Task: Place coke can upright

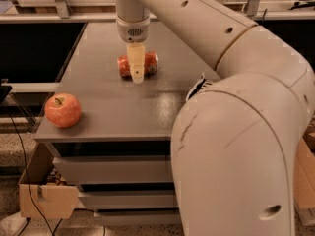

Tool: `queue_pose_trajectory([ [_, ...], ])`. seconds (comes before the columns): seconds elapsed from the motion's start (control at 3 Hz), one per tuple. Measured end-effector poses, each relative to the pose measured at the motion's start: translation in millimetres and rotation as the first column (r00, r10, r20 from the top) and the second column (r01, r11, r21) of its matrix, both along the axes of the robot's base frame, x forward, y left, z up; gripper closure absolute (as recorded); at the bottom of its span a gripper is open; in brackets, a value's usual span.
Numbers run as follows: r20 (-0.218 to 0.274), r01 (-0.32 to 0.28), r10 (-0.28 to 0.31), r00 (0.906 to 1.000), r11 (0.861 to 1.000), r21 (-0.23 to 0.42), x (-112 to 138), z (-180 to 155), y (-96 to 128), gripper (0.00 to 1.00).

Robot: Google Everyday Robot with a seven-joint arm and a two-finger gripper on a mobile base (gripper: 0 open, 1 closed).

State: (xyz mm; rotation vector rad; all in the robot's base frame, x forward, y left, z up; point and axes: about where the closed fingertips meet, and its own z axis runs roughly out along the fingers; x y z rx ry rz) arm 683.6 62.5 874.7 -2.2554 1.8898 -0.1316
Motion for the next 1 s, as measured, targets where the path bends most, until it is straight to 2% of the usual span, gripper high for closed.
queue_pose_trajectory([
  [0.33,-0.032,0.033,-0.032,0.9990,0.999,0.035,1.4,-19.1,1.8,0.18],
  [1.0,-0.066,0.063,-0.058,0.9961,0.995,0.083,3.1,-32.3,2.0,0.64],
])
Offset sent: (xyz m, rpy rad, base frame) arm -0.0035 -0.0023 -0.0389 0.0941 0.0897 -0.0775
